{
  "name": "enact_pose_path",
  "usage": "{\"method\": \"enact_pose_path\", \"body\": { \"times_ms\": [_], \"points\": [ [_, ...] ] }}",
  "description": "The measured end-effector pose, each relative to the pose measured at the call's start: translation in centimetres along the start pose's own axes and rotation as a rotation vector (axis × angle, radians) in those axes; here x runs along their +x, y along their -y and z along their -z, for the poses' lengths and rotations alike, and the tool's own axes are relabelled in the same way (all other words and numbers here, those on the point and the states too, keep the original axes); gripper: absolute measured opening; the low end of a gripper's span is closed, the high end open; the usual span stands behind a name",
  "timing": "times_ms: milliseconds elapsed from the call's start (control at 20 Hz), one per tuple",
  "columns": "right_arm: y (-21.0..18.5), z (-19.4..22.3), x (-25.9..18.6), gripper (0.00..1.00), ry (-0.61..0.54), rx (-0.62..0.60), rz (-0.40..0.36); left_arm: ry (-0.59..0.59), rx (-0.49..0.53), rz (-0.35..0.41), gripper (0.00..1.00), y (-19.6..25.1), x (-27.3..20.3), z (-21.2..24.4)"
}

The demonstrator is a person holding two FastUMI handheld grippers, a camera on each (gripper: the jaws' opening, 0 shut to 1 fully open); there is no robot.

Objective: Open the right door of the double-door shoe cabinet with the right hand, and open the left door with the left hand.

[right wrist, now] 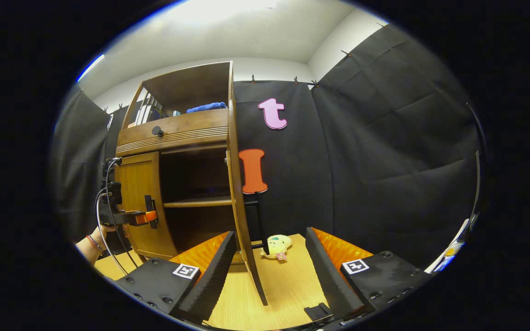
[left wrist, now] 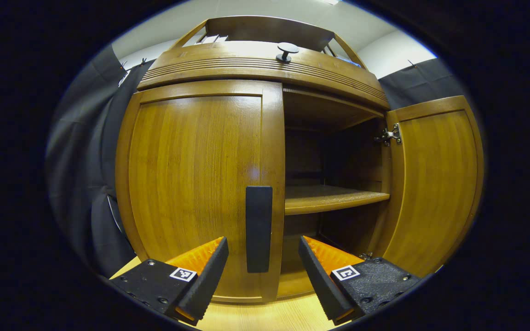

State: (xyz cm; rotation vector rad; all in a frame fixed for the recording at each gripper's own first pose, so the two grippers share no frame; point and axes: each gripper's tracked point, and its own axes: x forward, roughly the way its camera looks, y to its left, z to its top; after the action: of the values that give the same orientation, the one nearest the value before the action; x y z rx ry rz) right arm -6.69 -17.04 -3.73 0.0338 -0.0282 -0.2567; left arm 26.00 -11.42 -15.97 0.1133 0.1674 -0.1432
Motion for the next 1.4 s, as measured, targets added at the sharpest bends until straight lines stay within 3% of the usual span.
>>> {"method": "enact_pose_path", "body": {
  "times_ms": [150,200,250,750,1100,1400],
  "points": [
    [0.4,0.5,0.1,0.98,-0.013,0.017,0.003,-0.003,0.019,-0.033,0.92,-0.5,1.9,-0.4],
    [0.6,0.7,0.0,0.98,-0.017,0.022,0.004,-0.010,0.015,-0.033,0.91,-0.4,2.4,-0.2],
    [0.7,0.8,0.2,0.98,-0.020,0.027,0.003,-0.018,0.007,-0.027,0.89,-0.3,2.7,0.0],
    [0.5,1.0,-0.5,0.98,-0.020,0.027,0.011,-0.021,0.003,-0.015,0.21,-0.7,1.9,1.0],
    [-2.6,0.7,-1.3,0.98,-0.021,0.010,-0.041,0.011,0.010,0.077,0.18,-2.4,-6.7,0.4],
    [-5.9,-0.1,-2.5,0.98,0.005,-0.026,-0.094,0.011,-0.003,0.088,0.18,-4.7,-10.9,-0.1]
  ]
}}
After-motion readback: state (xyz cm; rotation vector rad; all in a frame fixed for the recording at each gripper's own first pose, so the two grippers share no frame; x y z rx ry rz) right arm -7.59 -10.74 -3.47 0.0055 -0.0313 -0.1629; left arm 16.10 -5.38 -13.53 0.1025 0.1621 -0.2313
